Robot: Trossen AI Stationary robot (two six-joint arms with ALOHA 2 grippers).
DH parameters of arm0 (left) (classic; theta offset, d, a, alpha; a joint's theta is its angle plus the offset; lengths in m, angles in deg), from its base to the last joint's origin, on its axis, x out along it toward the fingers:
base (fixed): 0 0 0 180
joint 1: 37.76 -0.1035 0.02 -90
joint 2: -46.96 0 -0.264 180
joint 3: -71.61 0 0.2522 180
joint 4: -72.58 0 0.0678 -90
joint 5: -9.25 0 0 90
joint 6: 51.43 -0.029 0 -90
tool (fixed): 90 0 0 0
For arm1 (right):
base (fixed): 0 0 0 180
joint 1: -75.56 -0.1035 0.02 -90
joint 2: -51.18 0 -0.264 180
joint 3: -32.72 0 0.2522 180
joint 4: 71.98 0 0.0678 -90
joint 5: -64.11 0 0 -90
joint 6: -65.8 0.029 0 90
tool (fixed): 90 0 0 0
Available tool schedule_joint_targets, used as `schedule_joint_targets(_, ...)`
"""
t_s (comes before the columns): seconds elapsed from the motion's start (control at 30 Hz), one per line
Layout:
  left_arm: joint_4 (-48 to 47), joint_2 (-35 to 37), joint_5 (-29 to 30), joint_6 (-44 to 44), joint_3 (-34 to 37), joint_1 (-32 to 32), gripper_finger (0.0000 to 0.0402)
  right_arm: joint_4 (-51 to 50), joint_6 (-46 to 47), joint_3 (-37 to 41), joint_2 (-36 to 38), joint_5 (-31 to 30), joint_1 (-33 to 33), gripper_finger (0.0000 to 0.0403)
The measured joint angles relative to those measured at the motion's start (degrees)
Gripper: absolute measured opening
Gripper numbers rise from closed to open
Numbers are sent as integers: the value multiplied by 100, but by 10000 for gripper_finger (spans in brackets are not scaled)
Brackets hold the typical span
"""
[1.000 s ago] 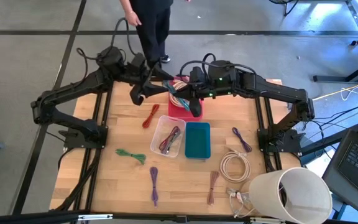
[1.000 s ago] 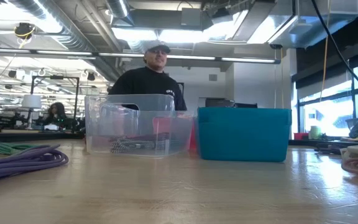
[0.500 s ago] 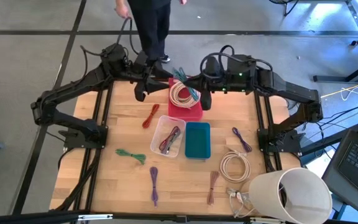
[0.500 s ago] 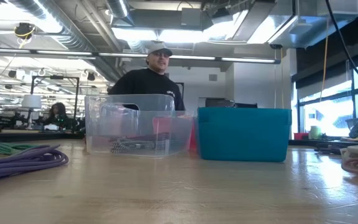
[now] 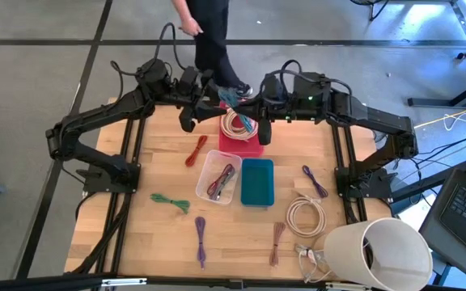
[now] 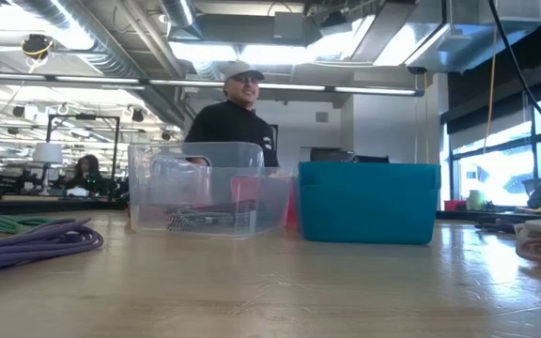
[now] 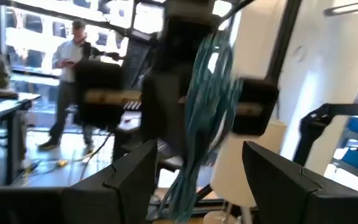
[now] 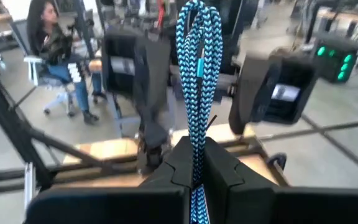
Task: Pick & Place USB Port
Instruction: Put the black and blue charger cable into the transparent bin
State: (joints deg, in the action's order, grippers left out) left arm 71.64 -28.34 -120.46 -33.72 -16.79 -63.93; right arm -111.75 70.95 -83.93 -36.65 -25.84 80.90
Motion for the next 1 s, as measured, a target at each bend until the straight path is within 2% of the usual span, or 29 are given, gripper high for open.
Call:
schedule_joint_targets(0.33,401,-115,-176,256,0,69,219,162,64,1,-180,257,0,13)
schedule_joint_targets(0.43,599,-117,-192,261,2,69,169,165,125,1,-181,259,0,13)
schedule_joint_targets(0.57,696,-113,-321,175,0,67,44,153,191,1,-184,280,-2,13)
schedule_joint_targets(0.83,693,-114,-444,111,0,128,38,191,210,2,-190,298,-7,16)
schedule_joint_targets(0.9,705,-109,-448,103,-1,127,38,247,178,6,-190,285,-7,40)
schedule_joint_targets(1.0,671,-110,-482,101,-2,128,38,331,-19,6,-179,105,-7,110)
